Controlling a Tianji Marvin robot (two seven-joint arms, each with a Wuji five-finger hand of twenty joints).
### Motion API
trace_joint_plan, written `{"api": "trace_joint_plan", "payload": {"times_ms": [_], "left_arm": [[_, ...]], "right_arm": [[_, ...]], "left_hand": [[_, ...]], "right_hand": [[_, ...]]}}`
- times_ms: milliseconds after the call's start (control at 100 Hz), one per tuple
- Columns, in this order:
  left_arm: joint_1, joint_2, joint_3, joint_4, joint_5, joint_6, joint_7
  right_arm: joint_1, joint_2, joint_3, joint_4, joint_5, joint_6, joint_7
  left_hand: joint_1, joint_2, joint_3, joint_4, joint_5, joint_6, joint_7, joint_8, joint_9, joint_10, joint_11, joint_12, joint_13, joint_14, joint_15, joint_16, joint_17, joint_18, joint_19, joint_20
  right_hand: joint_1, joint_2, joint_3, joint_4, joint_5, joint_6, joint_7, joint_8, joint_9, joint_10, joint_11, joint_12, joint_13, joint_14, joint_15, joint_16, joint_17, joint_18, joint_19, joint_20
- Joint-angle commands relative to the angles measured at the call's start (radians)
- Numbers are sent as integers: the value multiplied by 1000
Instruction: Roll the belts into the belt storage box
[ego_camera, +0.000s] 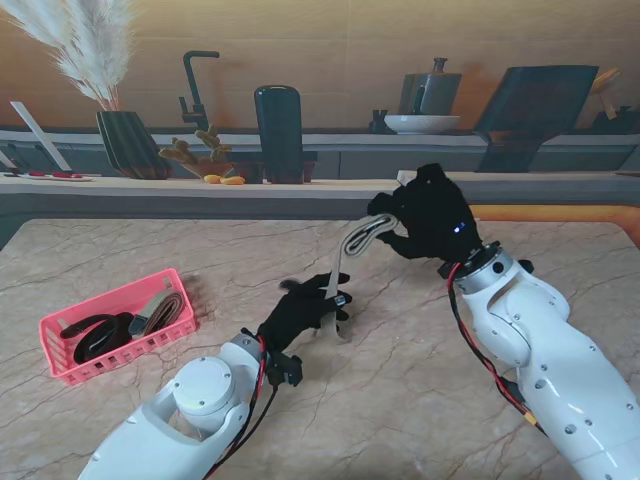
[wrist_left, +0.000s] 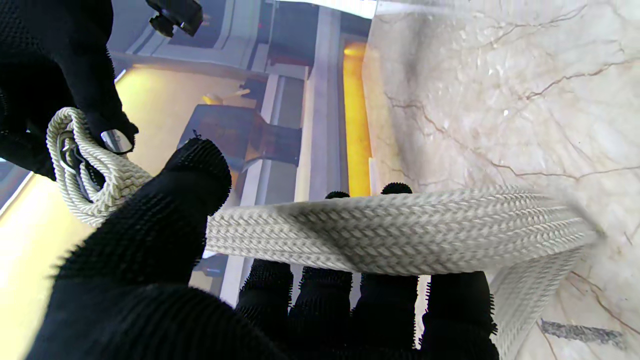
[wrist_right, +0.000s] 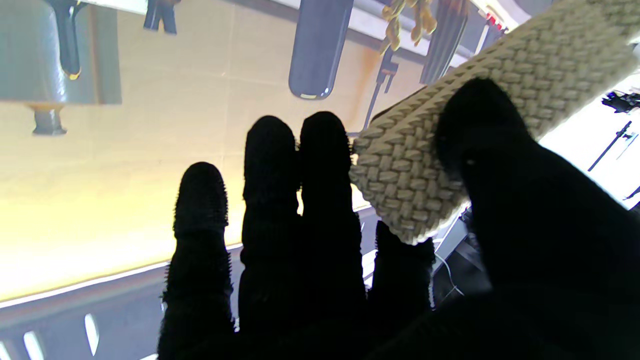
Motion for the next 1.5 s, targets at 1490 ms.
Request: {"api": "trace_joint_plan", "payload": {"times_ms": [1490], "left_arm": [[-9,-127,93,70,103,-152,450]], "right_arm": [[93,-136,-402,284,434,210,-58]], "left_hand": [[-259,19,52,-16,-251,-84,-59,-119,-393,-60,-27,-166,-286,-160,-149,-199,-141,-219,-171,-88]], "right_hand": [[116,120,50,60,111,-4,205,67,-18,59,59,-13,-30,21,53,3,-58,58,56,-41]]}}
